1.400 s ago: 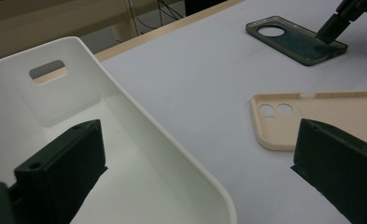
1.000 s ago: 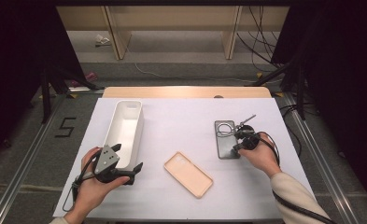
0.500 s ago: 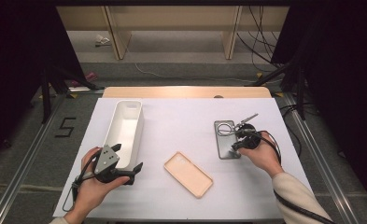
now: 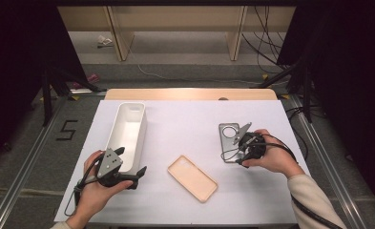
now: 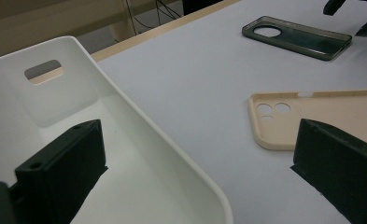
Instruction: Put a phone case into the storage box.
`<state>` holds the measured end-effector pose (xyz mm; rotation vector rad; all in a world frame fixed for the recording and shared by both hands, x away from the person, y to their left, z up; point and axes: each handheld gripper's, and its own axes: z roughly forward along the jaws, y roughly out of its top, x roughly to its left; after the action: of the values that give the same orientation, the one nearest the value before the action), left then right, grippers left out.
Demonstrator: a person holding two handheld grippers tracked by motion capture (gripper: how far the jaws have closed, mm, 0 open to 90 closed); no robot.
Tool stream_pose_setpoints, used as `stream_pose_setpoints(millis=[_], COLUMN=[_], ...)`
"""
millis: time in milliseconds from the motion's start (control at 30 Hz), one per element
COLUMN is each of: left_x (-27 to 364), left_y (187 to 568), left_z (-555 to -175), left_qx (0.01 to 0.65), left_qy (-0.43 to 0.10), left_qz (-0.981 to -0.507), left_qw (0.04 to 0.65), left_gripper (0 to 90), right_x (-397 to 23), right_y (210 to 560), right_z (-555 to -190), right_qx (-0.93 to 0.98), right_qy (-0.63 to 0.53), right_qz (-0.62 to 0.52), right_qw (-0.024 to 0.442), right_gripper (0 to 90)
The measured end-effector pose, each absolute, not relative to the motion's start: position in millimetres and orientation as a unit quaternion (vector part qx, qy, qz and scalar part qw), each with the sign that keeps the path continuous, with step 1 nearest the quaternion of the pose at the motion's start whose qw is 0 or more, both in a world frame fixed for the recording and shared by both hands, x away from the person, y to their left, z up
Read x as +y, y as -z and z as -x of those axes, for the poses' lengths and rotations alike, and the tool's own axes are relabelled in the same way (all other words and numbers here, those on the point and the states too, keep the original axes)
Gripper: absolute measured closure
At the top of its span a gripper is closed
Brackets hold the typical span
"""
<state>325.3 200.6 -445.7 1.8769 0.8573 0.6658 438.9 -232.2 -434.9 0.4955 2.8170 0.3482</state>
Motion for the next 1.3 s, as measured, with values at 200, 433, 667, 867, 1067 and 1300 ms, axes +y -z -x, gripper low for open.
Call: stream_pose_setpoints(millis=[200,433,667,867,1067,1300], left_x=[200.4,200.0,200.1,199.8,199.4,198.9], left_y=[445.5,445.6,445.8,446.0,445.9,446.2], left_z=[-325.2,-325.4,-325.3,-325.5,-325.3,-325.3], left_qx=[0.349,0.347,0.349,0.348,0.347,0.347], left_qy=[-0.271,-0.271,-0.270,-0.270,-0.270,-0.269], left_qz=[-0.765,-0.766,-0.766,-0.766,-0.767,-0.767], left_qw=[0.469,0.468,0.468,0.468,0.468,0.468], left_gripper=[2.0,2.0,2.0,2.0,2.0,2.0], right_x=[-222.4,-217.2,-211.9,-208.5,-207.3,-206.7], right_y=[438.8,442.9,446.0,447.7,452.2,453.3], right_z=[-435.9,-437.8,-441.5,-442.6,-444.2,-446.5], right_qx=[0.978,0.980,0.982,0.983,0.984,0.985], right_qy=[-0.076,-0.056,-0.044,-0.036,-0.022,-0.022], right_qz=[-0.135,-0.120,-0.112,-0.104,-0.096,-0.092], right_qw=[0.137,0.146,0.146,0.149,0.146,0.145], right_gripper=[24.3,24.0,24.7,25.2,25.7,25.7])
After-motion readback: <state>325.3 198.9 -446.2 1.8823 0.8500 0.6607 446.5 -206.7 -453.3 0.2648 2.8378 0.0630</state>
